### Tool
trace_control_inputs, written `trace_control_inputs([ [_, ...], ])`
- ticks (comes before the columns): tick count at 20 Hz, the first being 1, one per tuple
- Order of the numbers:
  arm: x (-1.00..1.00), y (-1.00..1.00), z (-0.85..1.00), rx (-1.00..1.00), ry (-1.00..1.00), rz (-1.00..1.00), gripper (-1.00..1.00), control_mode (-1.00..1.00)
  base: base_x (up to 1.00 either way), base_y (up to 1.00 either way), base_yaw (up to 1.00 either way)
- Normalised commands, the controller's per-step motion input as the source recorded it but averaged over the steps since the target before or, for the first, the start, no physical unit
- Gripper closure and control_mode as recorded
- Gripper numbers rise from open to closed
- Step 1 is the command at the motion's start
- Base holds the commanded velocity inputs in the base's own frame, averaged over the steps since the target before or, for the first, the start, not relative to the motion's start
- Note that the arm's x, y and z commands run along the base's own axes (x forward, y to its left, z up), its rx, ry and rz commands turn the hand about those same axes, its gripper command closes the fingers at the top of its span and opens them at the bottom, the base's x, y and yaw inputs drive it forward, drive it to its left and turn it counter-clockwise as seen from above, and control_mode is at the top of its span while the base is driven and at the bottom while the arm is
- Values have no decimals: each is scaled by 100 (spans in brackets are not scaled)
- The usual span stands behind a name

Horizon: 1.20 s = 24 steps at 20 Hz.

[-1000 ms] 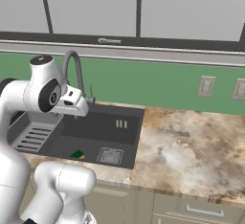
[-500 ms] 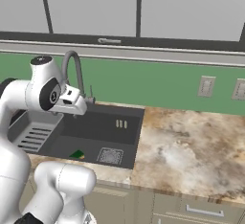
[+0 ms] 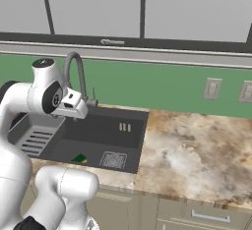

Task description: Pick up the sponge and sponge from the sink, and place them back in the cabinet, and close the cabinet doors.

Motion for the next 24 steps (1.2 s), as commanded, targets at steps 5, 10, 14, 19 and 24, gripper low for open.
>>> trace_control_inputs([
  [5,7,6,-7,3,0,0,-100,-100,0,0,0],
  [10,3,2,-10,0,0,0,-100,-100,0,0,0],
  [14,2,7,-16,0,0,0,-100,-100,0,0,0],
  [19,0,6,-23,0,0,0,-100,-100,0,0,0],
  [24,0,5,-22,0,0,0,-100,-100,0,0,0],
])
